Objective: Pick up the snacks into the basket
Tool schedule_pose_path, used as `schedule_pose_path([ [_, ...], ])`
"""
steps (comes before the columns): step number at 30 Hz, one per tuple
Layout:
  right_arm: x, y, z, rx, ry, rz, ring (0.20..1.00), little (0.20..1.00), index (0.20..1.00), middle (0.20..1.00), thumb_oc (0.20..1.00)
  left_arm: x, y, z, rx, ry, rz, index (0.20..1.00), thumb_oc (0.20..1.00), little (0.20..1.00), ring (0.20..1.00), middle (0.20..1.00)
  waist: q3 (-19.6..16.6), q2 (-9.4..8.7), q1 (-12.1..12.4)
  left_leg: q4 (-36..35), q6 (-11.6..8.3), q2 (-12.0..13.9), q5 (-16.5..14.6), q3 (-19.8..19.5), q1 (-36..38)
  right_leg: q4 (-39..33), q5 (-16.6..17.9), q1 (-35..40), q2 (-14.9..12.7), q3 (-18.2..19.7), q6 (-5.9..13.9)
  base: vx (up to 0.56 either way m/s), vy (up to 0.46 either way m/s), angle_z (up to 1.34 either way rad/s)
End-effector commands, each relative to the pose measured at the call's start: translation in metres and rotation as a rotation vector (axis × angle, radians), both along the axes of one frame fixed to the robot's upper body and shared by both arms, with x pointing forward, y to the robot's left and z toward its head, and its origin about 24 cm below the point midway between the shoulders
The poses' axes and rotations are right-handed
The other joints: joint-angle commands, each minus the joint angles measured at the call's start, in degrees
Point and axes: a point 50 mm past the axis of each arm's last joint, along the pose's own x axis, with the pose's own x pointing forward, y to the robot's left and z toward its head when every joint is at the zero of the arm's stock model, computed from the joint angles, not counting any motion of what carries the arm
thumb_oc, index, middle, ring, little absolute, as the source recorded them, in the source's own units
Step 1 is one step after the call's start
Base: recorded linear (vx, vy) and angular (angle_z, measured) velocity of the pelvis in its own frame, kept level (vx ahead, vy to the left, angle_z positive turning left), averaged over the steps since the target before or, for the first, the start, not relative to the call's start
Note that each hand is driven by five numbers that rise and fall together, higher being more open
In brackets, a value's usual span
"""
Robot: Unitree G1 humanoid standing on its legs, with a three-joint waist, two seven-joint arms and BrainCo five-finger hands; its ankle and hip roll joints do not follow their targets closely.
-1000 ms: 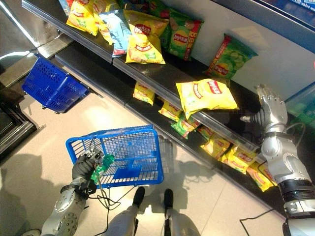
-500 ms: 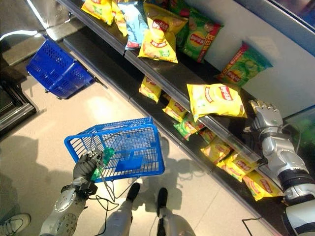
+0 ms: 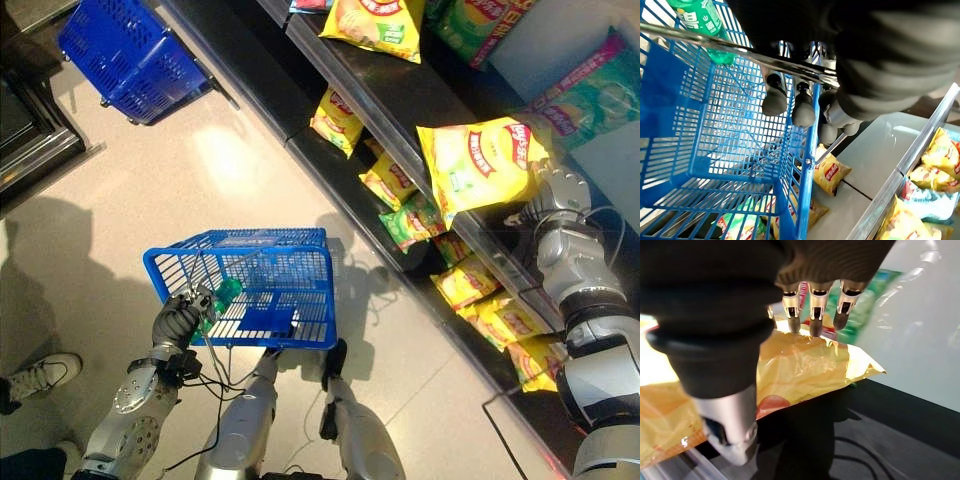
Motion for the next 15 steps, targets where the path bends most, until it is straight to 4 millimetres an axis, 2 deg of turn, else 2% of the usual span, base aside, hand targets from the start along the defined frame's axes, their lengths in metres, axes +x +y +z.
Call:
schedule_pose_path([
  [1, 0.002, -0.004, 0.039, -0.068, -0.114, -0.021, 1.000, 1.000, 1.000, 1.000, 1.000, 0.004, -0.010, 0.084, -0.024, -0.461, -0.061, 0.200, 0.200, 0.200, 0.200, 0.200, -2.3, -0.42, 0.2, 5.2, 0.13, -1.5, -6.9, 0.4, 0.6, 8.4, -6.7, -3.0, -2.8, 0.5, 4.21, -0.02, -0.003, 0.14],
  [8, 0.007, -0.002, 0.065, -0.047, -0.218, -0.060, 1.000, 1.000, 1.000, 1.000, 1.000, 0.004, -0.015, 0.089, -0.031, -0.479, -0.082, 0.200, 0.200, 0.200, 0.200, 0.200, -0.9, 1.02, 1.3, 4.8, -0.10, -1.9, -6.0, -0.7, -1.0, 9.8, -7.3, -4.8, -3.1, -0.7, 3.98, -0.01, -0.001, 0.13],
  [15, 0.012, -0.005, 0.071, -0.011, -0.209, -0.110, 1.000, 1.000, 1.000, 1.000, 1.000, 0.004, -0.017, 0.092, -0.033, -0.491, -0.092, 0.200, 0.200, 0.200, 0.200, 0.200, 0.1, 2.29, 2.0, 4.5, -0.33, -2.2, -5.2, -1.6, -2.3, 10.9, -7.7, -6.3, -3.2, -1.9, 3.77, -0.02, -0.007, 0.11],
])
